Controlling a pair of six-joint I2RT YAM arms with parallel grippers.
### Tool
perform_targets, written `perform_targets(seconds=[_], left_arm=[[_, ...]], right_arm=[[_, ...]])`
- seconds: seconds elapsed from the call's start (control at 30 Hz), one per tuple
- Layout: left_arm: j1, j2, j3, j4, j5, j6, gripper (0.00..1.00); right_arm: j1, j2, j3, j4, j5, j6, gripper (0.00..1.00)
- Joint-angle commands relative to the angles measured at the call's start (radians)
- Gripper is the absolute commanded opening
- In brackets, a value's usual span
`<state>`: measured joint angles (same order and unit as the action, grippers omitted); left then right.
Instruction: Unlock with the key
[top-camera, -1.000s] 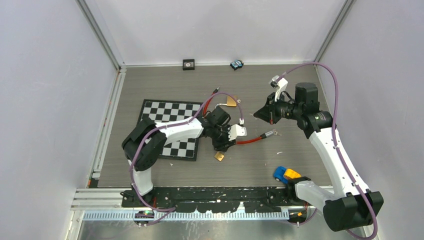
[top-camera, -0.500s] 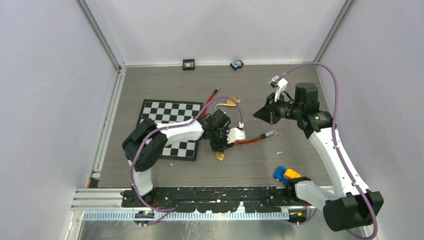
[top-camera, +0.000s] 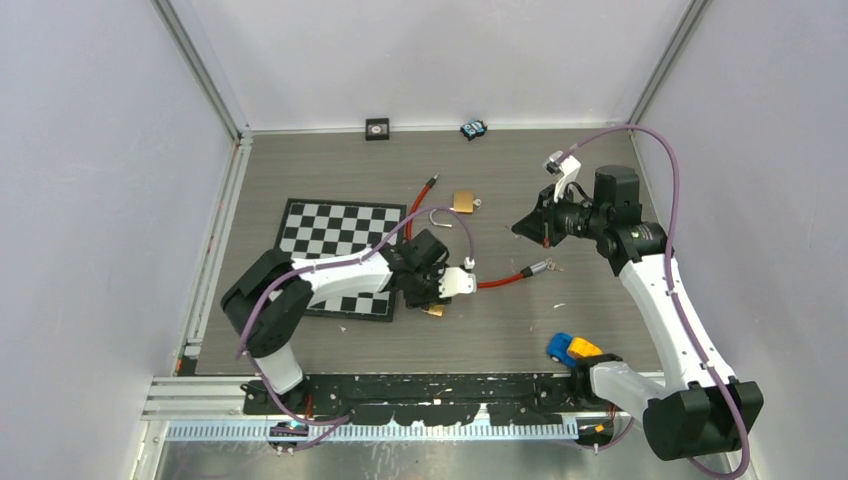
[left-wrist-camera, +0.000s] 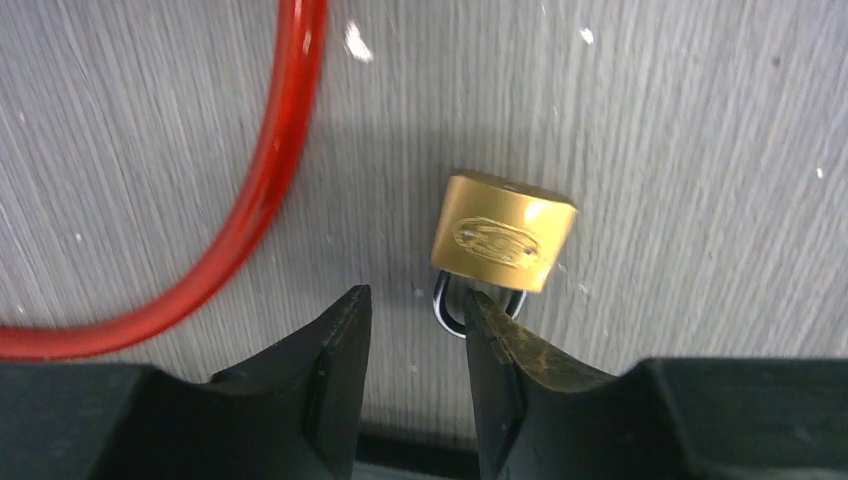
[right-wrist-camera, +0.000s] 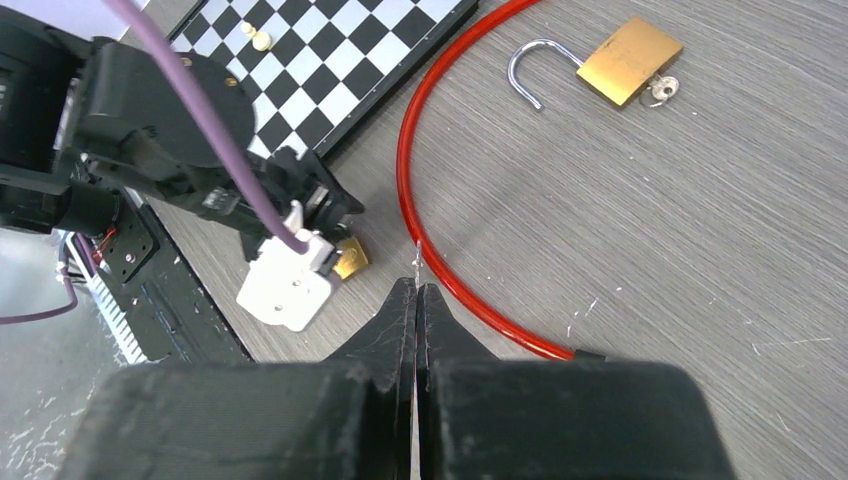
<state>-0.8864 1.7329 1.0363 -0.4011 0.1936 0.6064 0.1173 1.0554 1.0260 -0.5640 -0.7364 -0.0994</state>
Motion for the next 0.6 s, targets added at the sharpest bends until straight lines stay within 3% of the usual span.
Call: perform_targets(seconds=[0.0,0.33,0.57], left_arm=[[0.0,-0.109,-0.05,-0.044,-0.054,0.046,0.43],[0.001,-0.252,-0.069,-0.046,0.035,0.049,0.67],[0.001,-0.164,-0.04,-0.026,0.12,-0.167,0.79]], right_arm=[[-0.018,0.014,-0.006,0.036,0.004,-0.017,0.01],[-0.021,0.034,-0.01,0.018,0.009,-0.043,0.01],[-0.021,0.036,-0.01,0.009,0.003,-0.059,0.01]])
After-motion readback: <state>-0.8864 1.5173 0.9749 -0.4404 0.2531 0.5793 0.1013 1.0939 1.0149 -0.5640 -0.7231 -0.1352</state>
